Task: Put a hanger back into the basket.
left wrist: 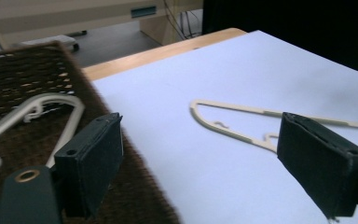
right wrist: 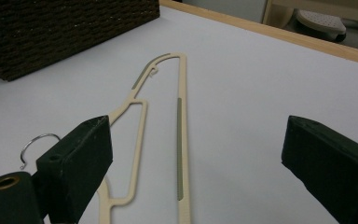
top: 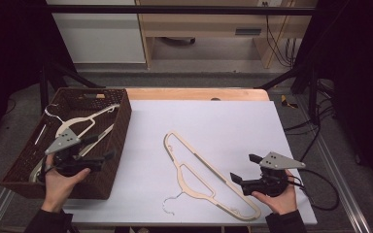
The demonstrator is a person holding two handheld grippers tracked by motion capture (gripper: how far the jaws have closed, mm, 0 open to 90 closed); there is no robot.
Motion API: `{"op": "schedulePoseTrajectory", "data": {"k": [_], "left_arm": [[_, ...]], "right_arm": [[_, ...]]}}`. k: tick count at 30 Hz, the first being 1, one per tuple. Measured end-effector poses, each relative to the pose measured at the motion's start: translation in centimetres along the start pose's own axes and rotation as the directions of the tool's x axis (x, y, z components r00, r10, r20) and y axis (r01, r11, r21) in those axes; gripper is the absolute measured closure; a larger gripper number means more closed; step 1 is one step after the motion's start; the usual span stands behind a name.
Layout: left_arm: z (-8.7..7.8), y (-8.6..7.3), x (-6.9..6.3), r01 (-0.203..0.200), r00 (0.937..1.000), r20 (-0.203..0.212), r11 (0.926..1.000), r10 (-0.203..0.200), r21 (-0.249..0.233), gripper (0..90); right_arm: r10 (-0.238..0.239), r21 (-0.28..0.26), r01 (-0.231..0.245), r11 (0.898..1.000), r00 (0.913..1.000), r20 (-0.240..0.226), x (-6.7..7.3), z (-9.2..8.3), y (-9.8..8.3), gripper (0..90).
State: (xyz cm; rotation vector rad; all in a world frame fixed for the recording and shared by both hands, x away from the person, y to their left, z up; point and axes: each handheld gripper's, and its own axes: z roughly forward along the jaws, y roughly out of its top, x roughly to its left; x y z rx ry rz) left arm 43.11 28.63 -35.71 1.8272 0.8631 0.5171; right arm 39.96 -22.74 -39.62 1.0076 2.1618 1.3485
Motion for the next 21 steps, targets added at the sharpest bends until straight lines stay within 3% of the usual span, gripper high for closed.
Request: {"op": "schedulePoseTrajectory", "data": {"k": [3, 8, 16, 21], "left_arm": [[0.5, -0.1, -1.5, -0.027, 0.9994, 0.024, 0.9996, 0.027, 0.004, 12.4], [1.0, -1.0, -3.5, -0.04, 0.9973, 0.061, 0.9992, 0.04, -0.001, 11.6], [2.7, -2.2, -5.3, -0.068, 0.9923, 0.106, 0.9971, 0.064, 0.034, 11.7], [4.0, -3.0, -6.1, -0.073, 0.9888, 0.136, 0.9949, 0.063, 0.07, 11.8]], "right_arm": [[0.004, 0.012, -0.004, 1.0, 0.9999, -0.01, 0.1, 0.0, 0.0, 8.2], [-0.003, 0.013, 0.004, 1.0, 0.9998, -0.022, 0.4, 0.0, -0.2, 7.4], [-0.012, 0.03, 0.013, 0.999, 0.9995, -0.028, 0.8, 0.0, -0.5, 8.8], [-0.024, 0.07, 0.026, 0.997, 0.9994, -0.027, 1.5, 0.4, -1.0, 9.3]]}}
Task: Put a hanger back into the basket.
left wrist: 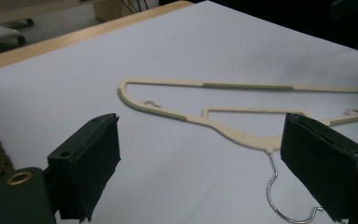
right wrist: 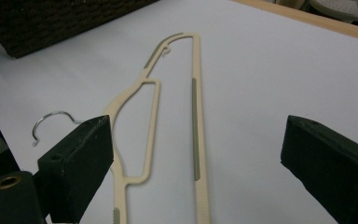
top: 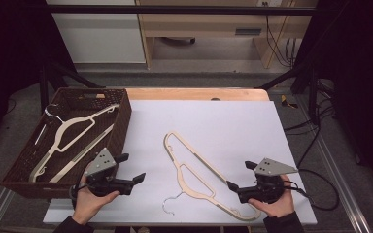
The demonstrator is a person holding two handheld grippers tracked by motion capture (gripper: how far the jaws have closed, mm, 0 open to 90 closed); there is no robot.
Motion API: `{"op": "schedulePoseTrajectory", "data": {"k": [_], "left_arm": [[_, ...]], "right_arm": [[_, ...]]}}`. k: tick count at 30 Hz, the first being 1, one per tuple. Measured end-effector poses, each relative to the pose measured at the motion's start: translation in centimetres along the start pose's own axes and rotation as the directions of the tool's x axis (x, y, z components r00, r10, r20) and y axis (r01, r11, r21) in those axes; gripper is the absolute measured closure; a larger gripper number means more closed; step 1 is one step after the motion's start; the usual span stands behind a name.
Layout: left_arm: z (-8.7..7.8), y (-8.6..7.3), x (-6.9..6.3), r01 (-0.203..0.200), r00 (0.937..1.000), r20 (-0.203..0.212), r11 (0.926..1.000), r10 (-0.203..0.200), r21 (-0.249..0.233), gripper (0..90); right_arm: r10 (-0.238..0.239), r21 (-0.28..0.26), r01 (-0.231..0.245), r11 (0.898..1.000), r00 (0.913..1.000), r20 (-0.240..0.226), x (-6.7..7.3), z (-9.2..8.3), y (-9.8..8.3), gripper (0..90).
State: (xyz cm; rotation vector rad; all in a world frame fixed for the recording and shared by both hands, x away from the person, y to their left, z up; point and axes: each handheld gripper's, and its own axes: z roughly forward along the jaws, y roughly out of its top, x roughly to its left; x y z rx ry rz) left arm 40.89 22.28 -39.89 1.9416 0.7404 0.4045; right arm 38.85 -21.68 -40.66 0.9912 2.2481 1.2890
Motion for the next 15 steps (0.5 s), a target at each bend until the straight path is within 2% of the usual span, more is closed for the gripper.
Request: {"op": "schedulePoseTrajectory", "data": {"k": [6, 8, 9, 12, 13, 15], "left_arm": [[1.4, -0.7, -0.8, -0.016, 0.9997, 0.019, 0.9992, 0.016, 0.037, 11.4], [1.8, -1.0, -0.9, -0.011, 0.9995, 0.029, 0.9987, 0.01, 0.049, 11.3], [1.9, -1.1, -1.0, -0.012, 0.9995, 0.03, 0.9984, 0.01, 0.055, 10.8], [2.3, -1.3, -1.0, -0.013, 0.9993, 0.036, 0.997, 0.011, 0.076, 10.7], [2.3, -1.3, -1.0, -0.012, 0.9994, 0.034, 0.997, 0.009, 0.077, 10.8], [2.3, -1.3, -1.0, -0.011, 0.9995, 0.032, 0.997, 0.009, 0.076, 10.7]], "right_arm": [[-0.029, 0.054, 0.03, 0.998, 0.9992, -0.028, 1.1, 0.8, -0.9, 10.3], [-0.033, 0.083, 0.036, 0.996, 0.9987, -0.039, 1.5, 1.2, -1.2, 11.5], [-0.038, 0.107, 0.044, 0.993, 0.9979, -0.053, 1.8, 1.7, -1.5, 14.3], [-0.038, 0.132, 0.047, 0.99, 0.9968, -0.071, 2.1, 2.2, -1.8, 16.7], [-0.038, 0.162, 0.052, 0.985, 0.9955, -0.087, 2.4, 2.7, -2.1, 20.7], [-0.039, 0.168, 0.054, 0.984, 0.9949, -0.093, 2.5, 2.9, -2.2, 21.9]]}}
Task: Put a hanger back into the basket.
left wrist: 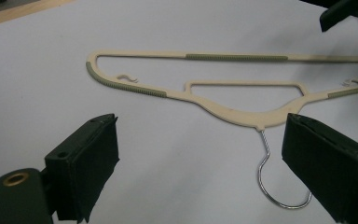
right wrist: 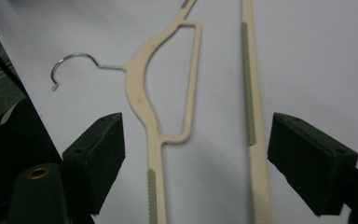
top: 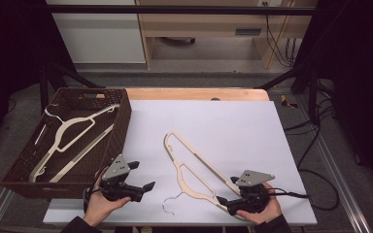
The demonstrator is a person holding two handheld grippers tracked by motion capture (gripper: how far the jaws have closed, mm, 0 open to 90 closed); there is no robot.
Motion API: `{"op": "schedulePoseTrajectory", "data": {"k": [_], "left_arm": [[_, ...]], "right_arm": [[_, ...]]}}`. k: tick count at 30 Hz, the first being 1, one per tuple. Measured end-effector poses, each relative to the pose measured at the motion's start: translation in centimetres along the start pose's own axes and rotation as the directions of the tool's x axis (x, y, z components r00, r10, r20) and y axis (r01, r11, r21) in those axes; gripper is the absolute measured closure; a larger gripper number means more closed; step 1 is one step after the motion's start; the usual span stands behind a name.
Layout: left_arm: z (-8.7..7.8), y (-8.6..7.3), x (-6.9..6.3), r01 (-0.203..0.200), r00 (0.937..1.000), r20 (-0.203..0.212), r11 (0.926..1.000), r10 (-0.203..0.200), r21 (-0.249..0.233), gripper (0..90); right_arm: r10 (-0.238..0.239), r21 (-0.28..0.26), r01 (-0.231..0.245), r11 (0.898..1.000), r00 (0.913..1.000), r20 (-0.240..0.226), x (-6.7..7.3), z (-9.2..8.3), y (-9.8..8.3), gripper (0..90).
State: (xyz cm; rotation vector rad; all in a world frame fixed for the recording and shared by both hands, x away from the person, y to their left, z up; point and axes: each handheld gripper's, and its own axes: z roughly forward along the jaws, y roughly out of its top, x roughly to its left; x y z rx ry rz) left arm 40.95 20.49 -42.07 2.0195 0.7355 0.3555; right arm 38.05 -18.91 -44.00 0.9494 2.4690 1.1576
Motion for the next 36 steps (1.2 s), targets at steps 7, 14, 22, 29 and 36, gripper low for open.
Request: {"op": "schedulePoseTrajectory", "data": {"k": [7, 14, 22, 29, 36], "left_arm": [[0.1, -0.1, 0.0, 0.004, 1.0, -0.002, 1.0, -0.004, -0.002, 10.6], [0.4, -0.3, -0.1, 0.004, 1.0, 0.003, 0.9999, -0.004, 0.011, 10.6], [0.5, -0.3, -0.2, 0.006, 1.0, 0.006, 0.9999, -0.006, 0.013, 10.7], [0.6, -0.3, -0.5, 0.004, 0.9999, 0.015, 0.9999, -0.004, 0.015, 11.4], [1.3, -0.2, -1.2, -0.014, 0.9989, 0.045, 0.9993, 0.012, 0.036, 12.8]], "right_arm": [[-0.013, 0.107, 0.014, 0.994, 0.9998, -0.016, 0.9, 1.7, -1.0, 29.3], [-0.034, 0.156, 0.04, 0.987, 0.9984, -0.045, 1.5, 2.1, -1.6, 45.6], [-0.064, 0.187, 0.066, 0.98, 0.9978, -0.016, 1.9, 2.5, -2.0, 62.7], [-0.068, 0.215, 0.069, 0.974, 0.9976, -0.008, 2.5, 2.5, -1.8, 75.3], [-0.061, 0.217, 0.065, 0.974, 0.9978, -0.025, 2.3, 2.5, -1.7, 79.5]]}}
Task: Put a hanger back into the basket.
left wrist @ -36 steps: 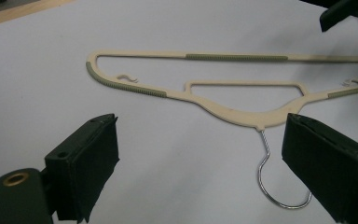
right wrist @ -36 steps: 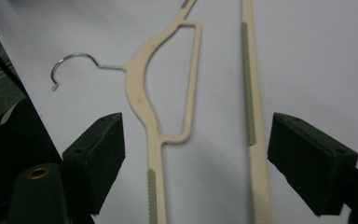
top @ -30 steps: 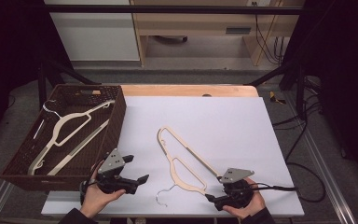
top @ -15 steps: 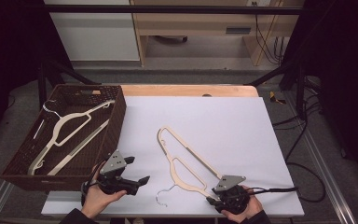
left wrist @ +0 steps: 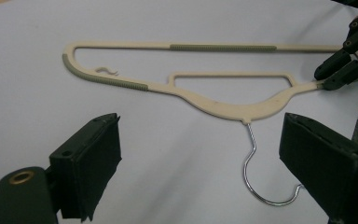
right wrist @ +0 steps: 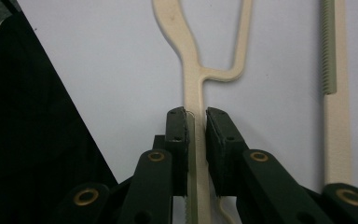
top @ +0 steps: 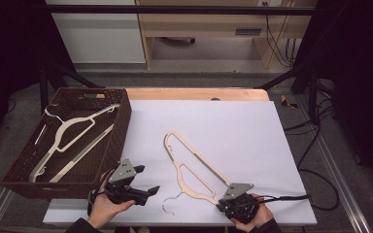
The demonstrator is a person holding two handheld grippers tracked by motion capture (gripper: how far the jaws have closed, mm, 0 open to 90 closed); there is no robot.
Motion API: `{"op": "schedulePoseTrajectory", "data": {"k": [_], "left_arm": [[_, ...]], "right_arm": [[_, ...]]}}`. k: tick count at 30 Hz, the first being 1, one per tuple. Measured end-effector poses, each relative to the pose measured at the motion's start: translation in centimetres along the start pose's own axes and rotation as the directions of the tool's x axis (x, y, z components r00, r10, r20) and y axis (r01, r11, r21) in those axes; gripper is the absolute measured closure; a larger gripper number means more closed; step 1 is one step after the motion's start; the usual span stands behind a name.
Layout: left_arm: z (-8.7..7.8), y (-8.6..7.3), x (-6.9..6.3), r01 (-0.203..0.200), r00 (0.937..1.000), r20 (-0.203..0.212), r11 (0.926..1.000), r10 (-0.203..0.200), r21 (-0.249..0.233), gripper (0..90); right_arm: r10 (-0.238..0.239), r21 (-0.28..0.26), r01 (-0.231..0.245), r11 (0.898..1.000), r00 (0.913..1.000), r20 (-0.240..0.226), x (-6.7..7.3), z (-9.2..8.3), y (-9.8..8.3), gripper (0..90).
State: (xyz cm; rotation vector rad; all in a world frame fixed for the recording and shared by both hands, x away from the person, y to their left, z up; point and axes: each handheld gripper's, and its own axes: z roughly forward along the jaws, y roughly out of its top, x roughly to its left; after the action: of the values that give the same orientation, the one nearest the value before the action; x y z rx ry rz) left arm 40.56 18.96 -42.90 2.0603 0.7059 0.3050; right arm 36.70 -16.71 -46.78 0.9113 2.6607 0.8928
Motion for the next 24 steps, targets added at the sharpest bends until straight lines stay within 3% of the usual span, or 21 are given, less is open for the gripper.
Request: {"op": "schedulePoseTrajectory", "data": {"k": [6, 15, 20, 24], "left_arm": [[1.0, 0.2, -0.8, -0.009, 0.9995, 0.03, 0.9997, 0.008, 0.025, 16.1], [3.6, 0.9, -2.3, -0.039, 0.9958, 0.086, 0.9961, 0.032, 0.079, 24.7], [5.3, 1.2, -2.9, -0.044, 0.9942, 0.103, 0.9918, 0.031, 0.12, 34.9], [6.5, 1.2, -3.0, -0.05, 0.9939, 0.106, 0.9846, 0.033, 0.167, 44.0]], "right_arm": [[0.02, -0.002, -0.02, 1.0, 0.9993, -0.033, -0.2, -0.2, 0.3, 79.6], [0.025, -0.081, -0.029, 0.996, 0.9984, -0.051, -0.8, -1.6, 1.2, 79.7], [0.004, -0.08, -0.008, 0.997, 0.9987, -0.051, -0.7, -1.7, 1.5, 79.7], [0.019, -0.081, -0.023, 0.996, 0.9986, -0.049, -0.6, -1.8, 1.5, 79.7]]}}
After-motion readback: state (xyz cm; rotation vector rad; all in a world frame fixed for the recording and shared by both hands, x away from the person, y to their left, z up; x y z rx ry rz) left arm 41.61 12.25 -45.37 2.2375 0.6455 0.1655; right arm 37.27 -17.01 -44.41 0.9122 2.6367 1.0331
